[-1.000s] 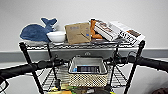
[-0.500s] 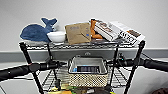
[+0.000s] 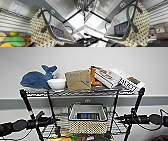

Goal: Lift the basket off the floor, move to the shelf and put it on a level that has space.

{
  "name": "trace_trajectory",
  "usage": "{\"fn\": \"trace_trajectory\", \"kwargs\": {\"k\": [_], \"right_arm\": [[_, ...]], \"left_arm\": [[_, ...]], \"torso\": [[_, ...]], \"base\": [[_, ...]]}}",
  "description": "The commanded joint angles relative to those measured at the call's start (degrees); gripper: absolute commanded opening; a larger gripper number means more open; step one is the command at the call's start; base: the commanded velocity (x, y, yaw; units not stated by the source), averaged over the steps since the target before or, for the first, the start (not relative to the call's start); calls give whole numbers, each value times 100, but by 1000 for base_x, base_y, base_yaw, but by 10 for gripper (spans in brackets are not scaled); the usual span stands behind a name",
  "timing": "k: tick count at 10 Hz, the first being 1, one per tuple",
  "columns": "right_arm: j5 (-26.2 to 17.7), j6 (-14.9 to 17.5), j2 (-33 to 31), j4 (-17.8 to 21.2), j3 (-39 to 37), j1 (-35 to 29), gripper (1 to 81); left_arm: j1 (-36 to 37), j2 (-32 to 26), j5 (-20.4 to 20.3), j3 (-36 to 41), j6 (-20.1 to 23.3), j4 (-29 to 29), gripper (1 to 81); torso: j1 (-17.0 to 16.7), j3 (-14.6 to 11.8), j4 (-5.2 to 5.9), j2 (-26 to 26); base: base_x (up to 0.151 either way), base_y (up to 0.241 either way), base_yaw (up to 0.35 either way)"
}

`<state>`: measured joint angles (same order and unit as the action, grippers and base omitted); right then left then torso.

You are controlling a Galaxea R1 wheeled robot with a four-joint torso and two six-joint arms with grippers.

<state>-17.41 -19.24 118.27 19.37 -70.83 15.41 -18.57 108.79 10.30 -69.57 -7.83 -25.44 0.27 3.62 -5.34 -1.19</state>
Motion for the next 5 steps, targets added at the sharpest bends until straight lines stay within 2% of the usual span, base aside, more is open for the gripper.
{"fn": "trace_trajectory", "kwargs": {"k": [1,3,5], "right_arm": [[-1176,-634,-573,128,456,-613,811],[-1283,-660,-933,128,860,-411,811],[-1344,-652,-1154,85,975,54,811]], "left_arm": [[482,-594,1509,497,-711,-154,811],[87,-1085,1563,733,-712,-180,811],[-493,-1315,1510,822,-668,-145,811]], "torso": [[0,0,0,0],[0,0,0,-2],[0,-2,0,-2]], "base": [[0,0,0],[0,0,0],[0,0,0]]}}
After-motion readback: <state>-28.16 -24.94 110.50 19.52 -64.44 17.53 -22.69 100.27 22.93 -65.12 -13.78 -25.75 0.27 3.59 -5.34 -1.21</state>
